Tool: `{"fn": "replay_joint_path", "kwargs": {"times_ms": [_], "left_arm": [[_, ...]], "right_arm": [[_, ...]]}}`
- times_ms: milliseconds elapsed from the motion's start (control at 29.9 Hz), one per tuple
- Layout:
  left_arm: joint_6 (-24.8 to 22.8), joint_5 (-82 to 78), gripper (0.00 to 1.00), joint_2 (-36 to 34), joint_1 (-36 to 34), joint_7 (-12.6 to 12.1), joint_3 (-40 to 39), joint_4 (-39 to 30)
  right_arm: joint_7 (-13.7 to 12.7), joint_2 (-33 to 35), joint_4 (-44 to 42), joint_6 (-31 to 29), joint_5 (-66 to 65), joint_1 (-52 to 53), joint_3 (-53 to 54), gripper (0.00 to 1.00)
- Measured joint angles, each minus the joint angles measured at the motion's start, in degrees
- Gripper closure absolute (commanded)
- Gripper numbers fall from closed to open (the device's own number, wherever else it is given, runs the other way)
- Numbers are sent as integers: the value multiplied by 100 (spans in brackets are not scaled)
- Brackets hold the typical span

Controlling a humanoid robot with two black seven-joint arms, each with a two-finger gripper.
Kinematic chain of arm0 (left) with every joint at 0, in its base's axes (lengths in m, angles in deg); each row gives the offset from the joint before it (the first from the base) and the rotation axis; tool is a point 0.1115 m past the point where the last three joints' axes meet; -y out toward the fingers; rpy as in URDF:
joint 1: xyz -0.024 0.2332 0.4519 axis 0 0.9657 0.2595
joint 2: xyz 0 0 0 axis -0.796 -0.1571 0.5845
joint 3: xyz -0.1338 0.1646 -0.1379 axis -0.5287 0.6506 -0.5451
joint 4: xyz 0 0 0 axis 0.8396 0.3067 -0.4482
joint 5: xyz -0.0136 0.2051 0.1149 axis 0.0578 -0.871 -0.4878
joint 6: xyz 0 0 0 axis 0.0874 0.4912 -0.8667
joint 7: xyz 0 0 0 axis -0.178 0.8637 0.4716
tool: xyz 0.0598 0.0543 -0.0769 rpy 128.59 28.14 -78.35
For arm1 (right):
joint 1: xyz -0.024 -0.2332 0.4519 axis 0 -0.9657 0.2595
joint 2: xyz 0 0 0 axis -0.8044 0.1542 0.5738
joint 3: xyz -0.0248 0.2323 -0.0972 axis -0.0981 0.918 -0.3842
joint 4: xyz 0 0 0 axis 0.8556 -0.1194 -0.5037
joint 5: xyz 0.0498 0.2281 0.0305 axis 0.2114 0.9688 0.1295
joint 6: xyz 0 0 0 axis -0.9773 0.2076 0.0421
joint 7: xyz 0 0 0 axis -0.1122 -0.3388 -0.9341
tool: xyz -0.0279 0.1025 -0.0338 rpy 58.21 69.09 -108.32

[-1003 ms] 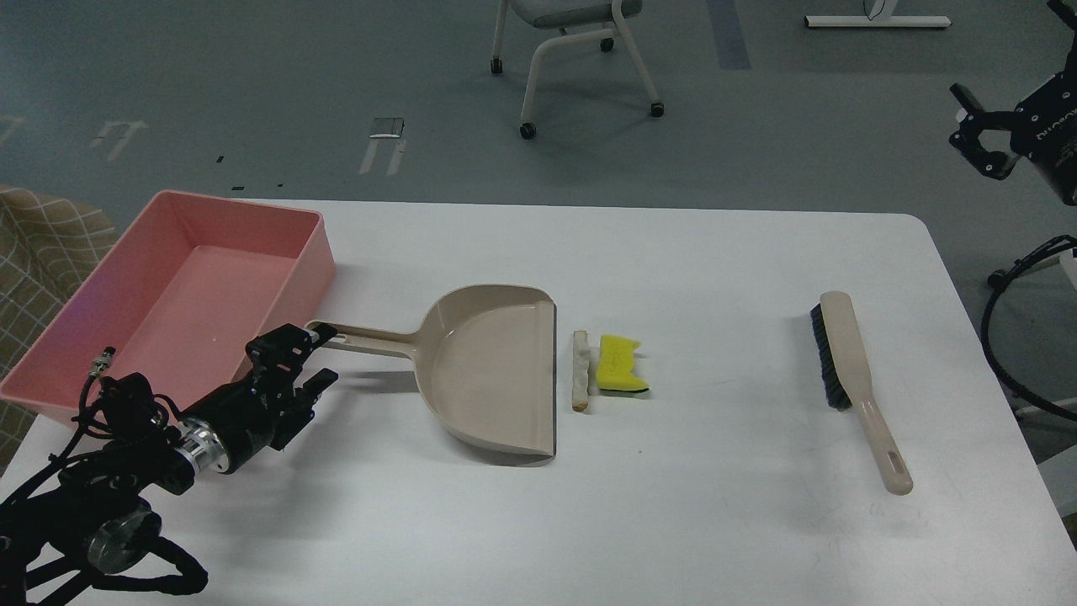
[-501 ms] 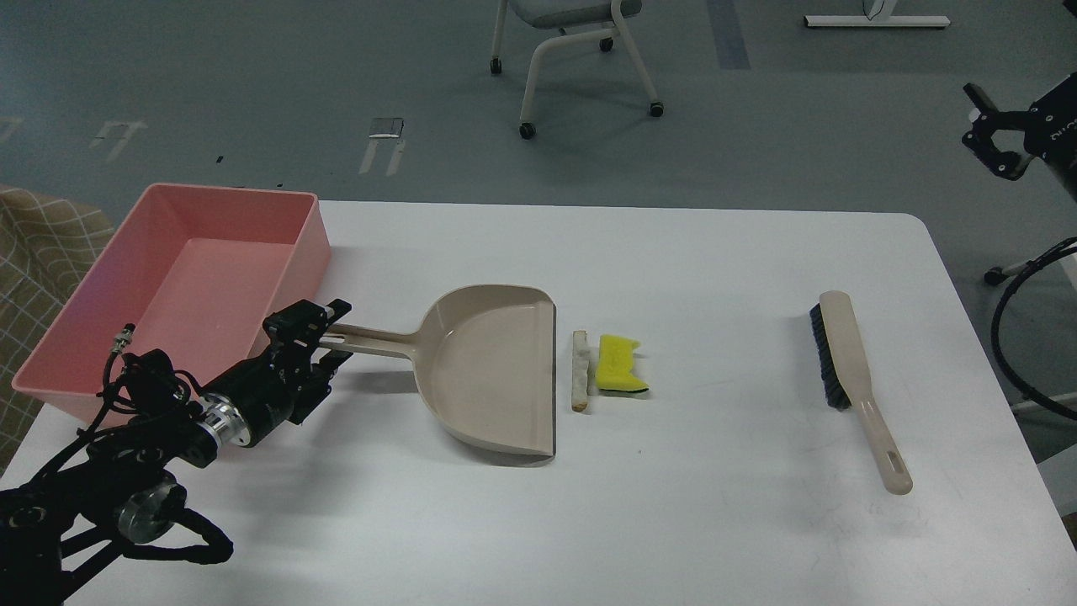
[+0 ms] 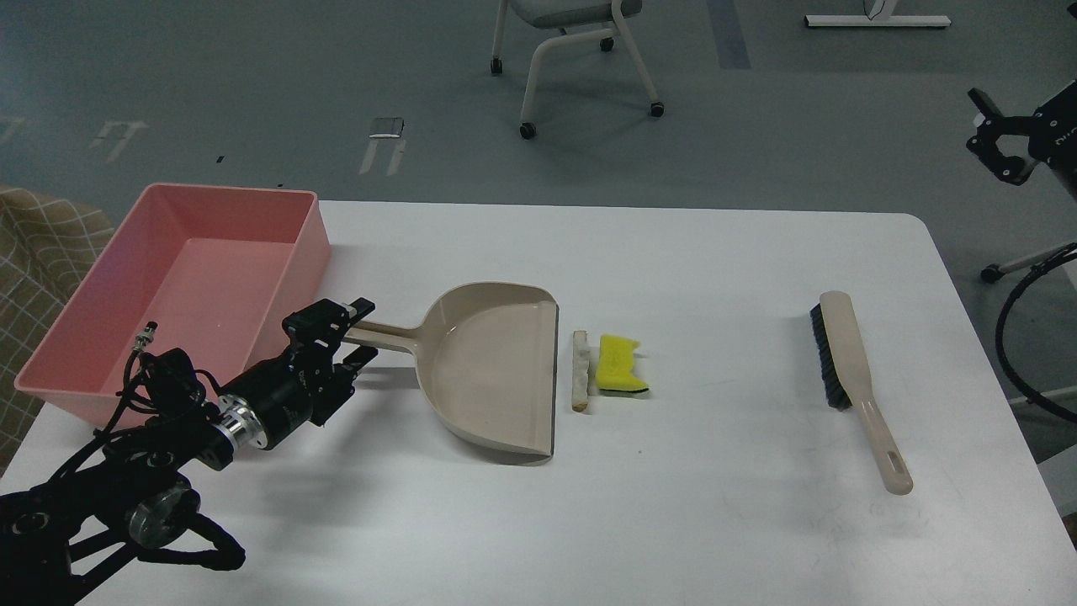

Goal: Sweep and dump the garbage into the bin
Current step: 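Grasp the beige dustpan handle with the left gripper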

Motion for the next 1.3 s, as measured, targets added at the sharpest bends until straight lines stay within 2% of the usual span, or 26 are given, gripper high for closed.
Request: {"fn": "replay_joint_path", "kwargs": {"times_ms": [234, 568, 836, 1137, 1237, 1304], "left_arm": [[13, -4, 28, -45, 9, -16, 31, -103], [44, 2, 28, 41, -43, -55, 44, 273], [67, -4, 29, 57, -110, -47, 54, 318], [68, -5, 30, 196, -559, -12, 443, 718], [68, -7, 39, 301, -655, 16, 530, 873], [68, -7, 50, 327, -680, 24, 547, 905]], "right_arm": [[0, 0, -8, 0, 0, -4, 6, 0], [0, 0, -2, 0, 0, -57, 28, 0], [0, -1, 0, 0, 0, -67, 28, 0], [0, -6, -9, 0, 0, -118, 34, 0], [0, -6, -10, 0, -1, -120, 49, 0], [0, -6, -10, 0, 0, -121, 60, 0]]}}
